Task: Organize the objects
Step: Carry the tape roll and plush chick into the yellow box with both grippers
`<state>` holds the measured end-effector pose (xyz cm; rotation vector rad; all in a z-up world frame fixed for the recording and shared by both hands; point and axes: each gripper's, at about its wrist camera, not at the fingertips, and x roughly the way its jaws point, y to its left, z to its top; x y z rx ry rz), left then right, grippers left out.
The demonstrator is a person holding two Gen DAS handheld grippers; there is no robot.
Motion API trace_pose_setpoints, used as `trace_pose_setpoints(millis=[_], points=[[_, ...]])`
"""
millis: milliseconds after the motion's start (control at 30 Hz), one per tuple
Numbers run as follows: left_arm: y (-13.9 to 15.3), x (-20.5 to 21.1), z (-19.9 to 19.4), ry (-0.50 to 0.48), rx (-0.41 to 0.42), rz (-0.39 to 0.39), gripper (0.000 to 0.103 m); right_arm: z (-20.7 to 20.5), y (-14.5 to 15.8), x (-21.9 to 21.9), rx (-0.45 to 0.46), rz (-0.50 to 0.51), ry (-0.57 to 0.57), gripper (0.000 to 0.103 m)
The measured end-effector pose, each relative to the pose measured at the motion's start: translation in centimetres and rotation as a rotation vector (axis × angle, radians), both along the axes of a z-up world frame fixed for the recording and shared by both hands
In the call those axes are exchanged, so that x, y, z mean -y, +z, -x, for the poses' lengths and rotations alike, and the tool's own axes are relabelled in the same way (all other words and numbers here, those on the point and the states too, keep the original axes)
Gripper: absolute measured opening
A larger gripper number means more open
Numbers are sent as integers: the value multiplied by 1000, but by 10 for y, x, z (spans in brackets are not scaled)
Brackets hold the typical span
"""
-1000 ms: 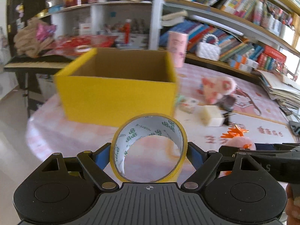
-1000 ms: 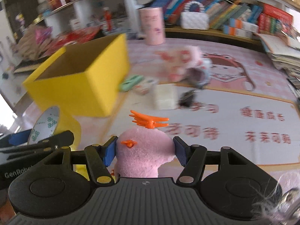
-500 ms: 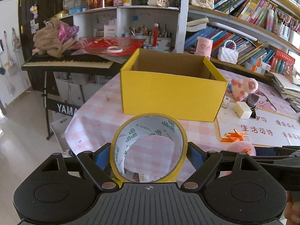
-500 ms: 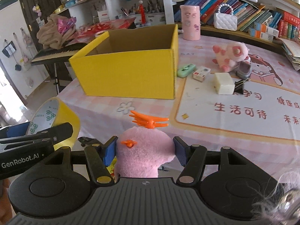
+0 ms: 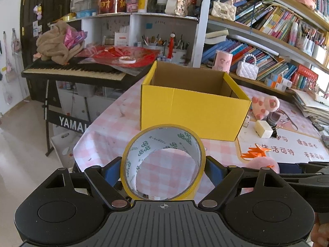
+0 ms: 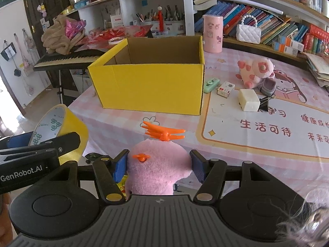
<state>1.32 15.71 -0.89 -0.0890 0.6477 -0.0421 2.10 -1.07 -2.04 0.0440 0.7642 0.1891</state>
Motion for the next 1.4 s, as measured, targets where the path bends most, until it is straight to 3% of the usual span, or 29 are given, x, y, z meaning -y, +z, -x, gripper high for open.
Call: trace_pose_setpoints(millis=[667, 833, 1067, 1233, 1400], points=[[9, -4, -14, -28, 35, 17, 85, -11, 3, -4, 4, 11, -20, 61], [22, -1, -31, -77, 109, 38, 85, -24, 15, -1, 100, 21, -18, 61], [48, 9, -82, -76, 175, 27, 85, -70, 37, 1, 271, 51, 16, 61], [57, 16, -127, -63, 180, 17, 85, -119, 39, 1, 306, 74, 37, 61], [56, 28, -168, -48, 172, -25, 85, -171, 22, -4, 316, 123, 78, 61]])
